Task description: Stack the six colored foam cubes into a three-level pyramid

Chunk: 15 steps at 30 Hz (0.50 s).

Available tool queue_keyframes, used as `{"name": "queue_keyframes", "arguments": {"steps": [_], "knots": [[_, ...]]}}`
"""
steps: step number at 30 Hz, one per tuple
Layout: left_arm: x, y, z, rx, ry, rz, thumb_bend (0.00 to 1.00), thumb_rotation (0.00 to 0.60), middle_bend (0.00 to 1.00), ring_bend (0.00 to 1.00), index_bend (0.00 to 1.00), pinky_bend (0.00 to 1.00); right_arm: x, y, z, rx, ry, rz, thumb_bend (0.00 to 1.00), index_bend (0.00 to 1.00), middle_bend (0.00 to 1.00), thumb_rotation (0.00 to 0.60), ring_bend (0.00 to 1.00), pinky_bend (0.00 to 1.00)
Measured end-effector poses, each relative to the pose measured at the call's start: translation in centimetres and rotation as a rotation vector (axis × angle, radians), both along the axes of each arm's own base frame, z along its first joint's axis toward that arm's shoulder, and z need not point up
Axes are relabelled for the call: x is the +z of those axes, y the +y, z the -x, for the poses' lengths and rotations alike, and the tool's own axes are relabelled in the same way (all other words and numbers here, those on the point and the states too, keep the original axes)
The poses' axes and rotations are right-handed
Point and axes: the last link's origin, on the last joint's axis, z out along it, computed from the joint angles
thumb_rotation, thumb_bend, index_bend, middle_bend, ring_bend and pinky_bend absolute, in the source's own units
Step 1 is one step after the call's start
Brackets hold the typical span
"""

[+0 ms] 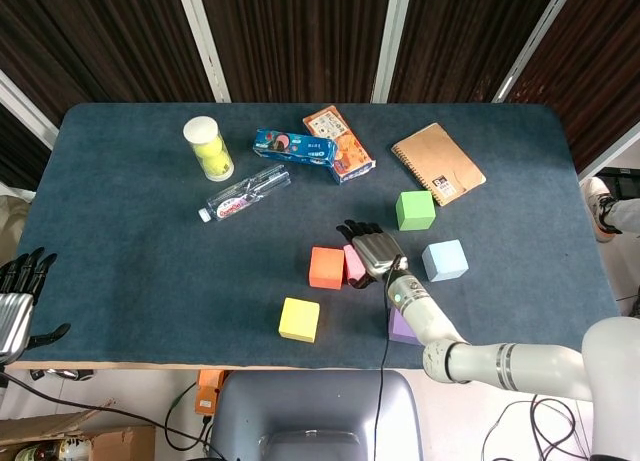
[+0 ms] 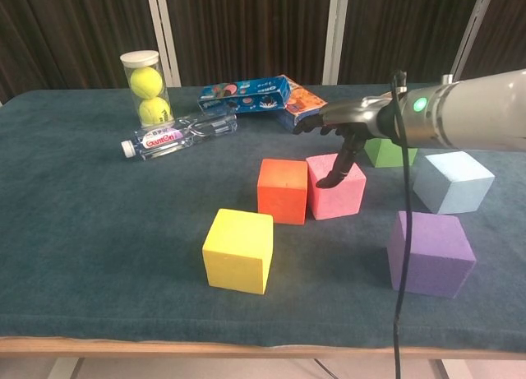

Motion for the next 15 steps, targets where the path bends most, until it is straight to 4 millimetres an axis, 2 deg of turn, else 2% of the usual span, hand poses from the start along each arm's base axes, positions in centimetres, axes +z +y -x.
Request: {"name": "queue_keyframes", "arguments": {"steps": [9,12,15], "knots": [[0.1,0.2,0.2,0.006,0.013,-0.003,0.09,0.578,0.0,0.0,0.08,0.11,-1.6,-0.1,-1.1,-0.01,0.006,-0.027,0.19,0.04,0.0,0.6,0.0,0.0],[0.1,0.3,0.3,0.01,0.024,0.0,0.09,0.579,0.0,0.0,0.08,0.11,-2.0,-0.2,-1.1,-0.015,0.002,-0.027,0.19,0.09,0.0,0.6,0.0,0.0],[0.0,0.2,0.4,0.017,0.026,0.006,0.09,0.58,0.0,0.0,0.08,0.11,-2.3,-0.3,-1.1,-0.017,-0.001,-0.016,0.19,0.2,0.0,0.6,0.0,0.0]]}}
